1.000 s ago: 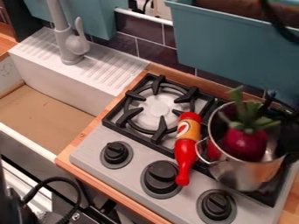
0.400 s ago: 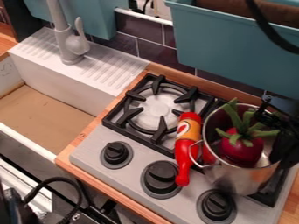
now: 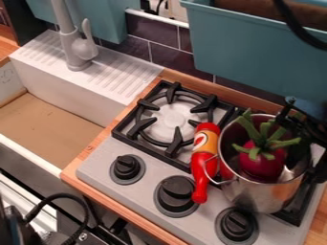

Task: Move the silver pot to the right burner

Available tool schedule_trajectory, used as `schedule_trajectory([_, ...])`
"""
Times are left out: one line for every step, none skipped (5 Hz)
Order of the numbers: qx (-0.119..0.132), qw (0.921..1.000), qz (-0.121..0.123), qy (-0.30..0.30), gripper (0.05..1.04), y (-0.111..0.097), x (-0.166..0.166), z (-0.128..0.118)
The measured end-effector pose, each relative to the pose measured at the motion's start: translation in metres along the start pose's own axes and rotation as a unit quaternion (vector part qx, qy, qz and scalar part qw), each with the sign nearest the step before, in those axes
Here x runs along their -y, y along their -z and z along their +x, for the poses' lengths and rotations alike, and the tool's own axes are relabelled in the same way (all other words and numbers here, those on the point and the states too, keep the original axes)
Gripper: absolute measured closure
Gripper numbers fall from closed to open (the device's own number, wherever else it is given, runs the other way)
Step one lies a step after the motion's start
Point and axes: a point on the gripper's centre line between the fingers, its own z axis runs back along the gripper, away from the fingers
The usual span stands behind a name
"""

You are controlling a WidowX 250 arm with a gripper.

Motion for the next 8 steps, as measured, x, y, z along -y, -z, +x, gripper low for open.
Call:
schedule_trajectory([-0.004, 0.9999, 0.002, -0.011, 0.277, -0.002, -0.006, 0.008])
schedule_trajectory([-0.006, 0.9999, 0.004, -0.013, 0.079, -0.006, -0.009, 0.014])
schedule_trajectory([-0.008, 0.9999, -0.003, -0.011, 0.084, -0.013, -0.011, 0.018])
schedule_trajectory([-0.015, 0.9998, -0.012, -0.01, 0.084, -0.014, -0.013, 0.019])
schedule_trajectory([0.008, 0.9993, -0.036, -0.009, 0.084, -0.032, -0.02, 0.021])
schedule_trajectory([0.01, 0.9988, -0.044, -0.017, 0.084, -0.031, -0.024, 0.022])
schedule_trajectory([0.035, 0.9972, -0.062, -0.024, 0.084, -0.048, -0.036, 0.021])
schedule_trajectory([0.058, 0.9957, -0.067, -0.026, 0.084, -0.045, -0.051, 0.026])
